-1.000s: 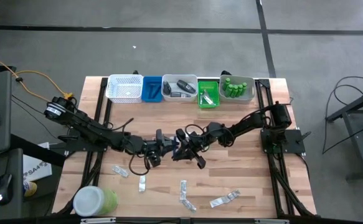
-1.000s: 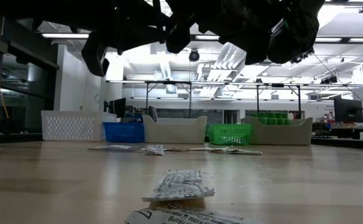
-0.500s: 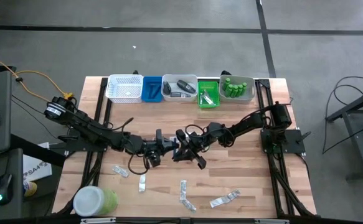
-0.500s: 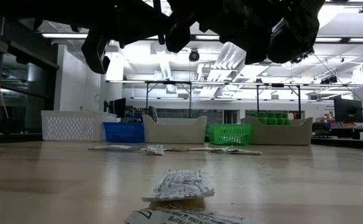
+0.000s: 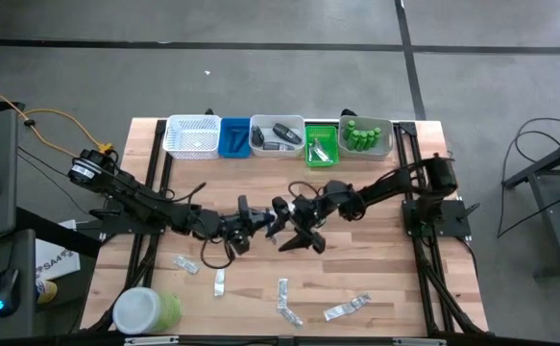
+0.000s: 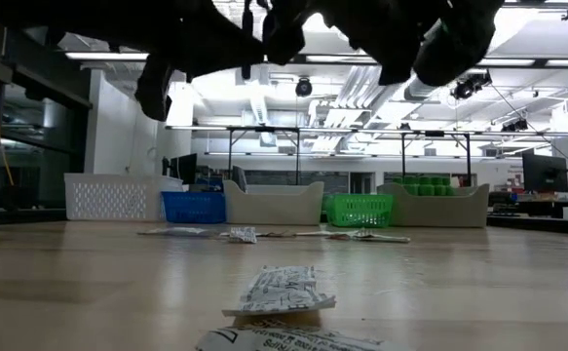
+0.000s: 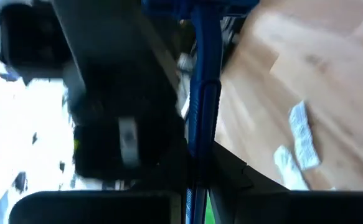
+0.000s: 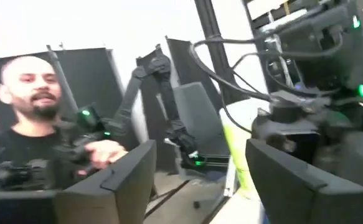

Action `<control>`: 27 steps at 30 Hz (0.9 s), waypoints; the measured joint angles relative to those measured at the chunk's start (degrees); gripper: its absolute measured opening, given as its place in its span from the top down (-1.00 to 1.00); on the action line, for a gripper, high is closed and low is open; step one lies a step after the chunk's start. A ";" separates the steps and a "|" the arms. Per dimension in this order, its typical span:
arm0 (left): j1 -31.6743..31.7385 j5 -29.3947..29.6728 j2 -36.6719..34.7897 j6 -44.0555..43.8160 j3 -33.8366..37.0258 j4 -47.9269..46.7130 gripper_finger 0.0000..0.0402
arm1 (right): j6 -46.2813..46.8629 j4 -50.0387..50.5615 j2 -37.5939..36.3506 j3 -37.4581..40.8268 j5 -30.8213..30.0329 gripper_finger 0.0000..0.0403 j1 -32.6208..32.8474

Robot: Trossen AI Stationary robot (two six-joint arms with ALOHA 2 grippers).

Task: Pick & Place Travel size toiletries
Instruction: Put the razor into the blue bin

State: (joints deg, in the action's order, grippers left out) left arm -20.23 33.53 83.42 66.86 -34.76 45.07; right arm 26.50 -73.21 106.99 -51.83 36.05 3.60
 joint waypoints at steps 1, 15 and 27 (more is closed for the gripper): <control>0.13 1.66 0.00 -0.96 0.02 -0.21 0.85 | 0.68 1.10 -0.97 0.00 1.05 -0.22 -0.48; 15.28 8.93 -0.17 -22.16 0.00 -9.89 0.85 | -7.54 38.35 -23.06 0.00 -7.60 -0.21 -5.27; 36.58 5.40 -0.35 -65.28 -4.59 -27.76 0.85 | -14.82 66.91 -37.83 0.00 -25.89 -0.21 -4.89</control>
State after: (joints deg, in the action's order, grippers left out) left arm 16.34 38.93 83.07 1.58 -39.35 17.31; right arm 11.68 -6.30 69.17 -51.83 10.17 -1.30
